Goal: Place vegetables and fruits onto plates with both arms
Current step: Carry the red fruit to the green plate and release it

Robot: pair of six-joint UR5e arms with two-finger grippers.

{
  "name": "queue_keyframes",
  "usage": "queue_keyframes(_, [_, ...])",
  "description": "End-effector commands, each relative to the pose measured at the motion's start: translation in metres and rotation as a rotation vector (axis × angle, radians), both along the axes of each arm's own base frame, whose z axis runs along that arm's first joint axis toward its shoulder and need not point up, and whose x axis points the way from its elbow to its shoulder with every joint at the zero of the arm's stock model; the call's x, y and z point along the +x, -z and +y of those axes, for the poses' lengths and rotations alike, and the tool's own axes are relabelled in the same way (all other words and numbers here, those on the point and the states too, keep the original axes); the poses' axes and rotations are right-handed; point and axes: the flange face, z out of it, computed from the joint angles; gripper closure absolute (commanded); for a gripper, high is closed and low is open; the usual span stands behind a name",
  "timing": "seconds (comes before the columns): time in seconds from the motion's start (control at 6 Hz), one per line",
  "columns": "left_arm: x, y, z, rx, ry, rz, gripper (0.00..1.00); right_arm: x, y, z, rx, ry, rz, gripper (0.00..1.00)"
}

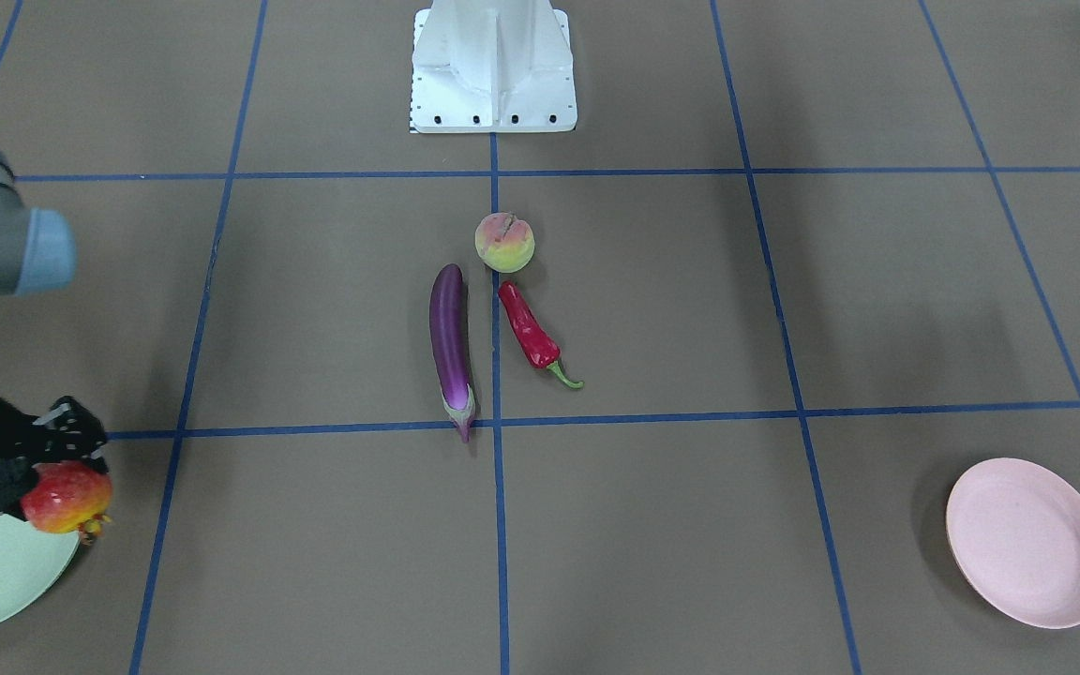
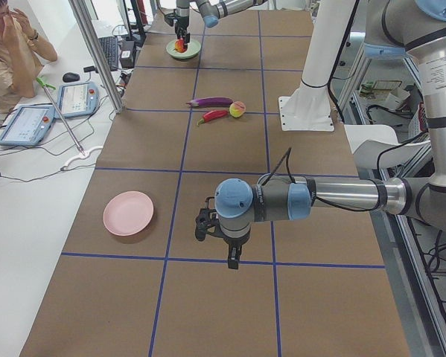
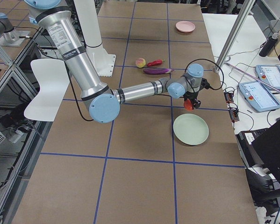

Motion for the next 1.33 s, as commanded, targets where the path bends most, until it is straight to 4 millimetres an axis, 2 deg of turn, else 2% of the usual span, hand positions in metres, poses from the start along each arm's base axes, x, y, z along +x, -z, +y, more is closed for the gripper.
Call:
queue_keyframes(0.0, [0.000, 0.000, 0.000, 0.001, 0.000, 0.000, 0.00, 0.034, -0.083, 0.008, -0.015, -0.005, 0.006, 0.90])
queue_keyframes(0.17, [0.000, 0.000, 0.000, 0.001, 0.000, 0.000, 0.00, 0.035, -0.086, 0.011, -0.018, -0.006, 0.006, 0.28])
queue_keyframes(0.33, [0.000, 0.000, 0.000, 0.001, 0.000, 0.000, 0.00, 0.035, -0.074, 0.010, -0.013, -0.017, -0.009, 0.01])
queue_keyframes(0.5, [0.000, 0.001, 0.000, 0.002, 0.000, 0.000, 0.00, 0.034, -0.031, 0.008, -0.029, -0.091, -0.060, 0.01])
queue_keyframes(0.67, [0.000, 0.001, 0.000, 0.001, 0.000, 0.001, 0.00, 0.024, 0.027, 0.014, -0.078, -0.155, -0.150, 0.01])
queue_keyframes(0.83, [0.000, 0.000, 0.000, -0.001, 0.000, 0.000, 0.00, -0.007, 0.092, 0.034, -0.147, -0.211, -0.242, 0.01])
queue_keyframes(1.0, [0.000, 0.000, 0.000, 0.001, 0.000, 0.000, 0.00, -0.068, 0.150, 0.071, -0.208, -0.266, -0.294, 0.01])
queue_keyframes(1.17, [0.000, -0.001, 0.001, -0.002, 0.000, 0.000, 0.00, -0.139, 0.197, 0.124, -0.233, -0.307, -0.265, 0.01])
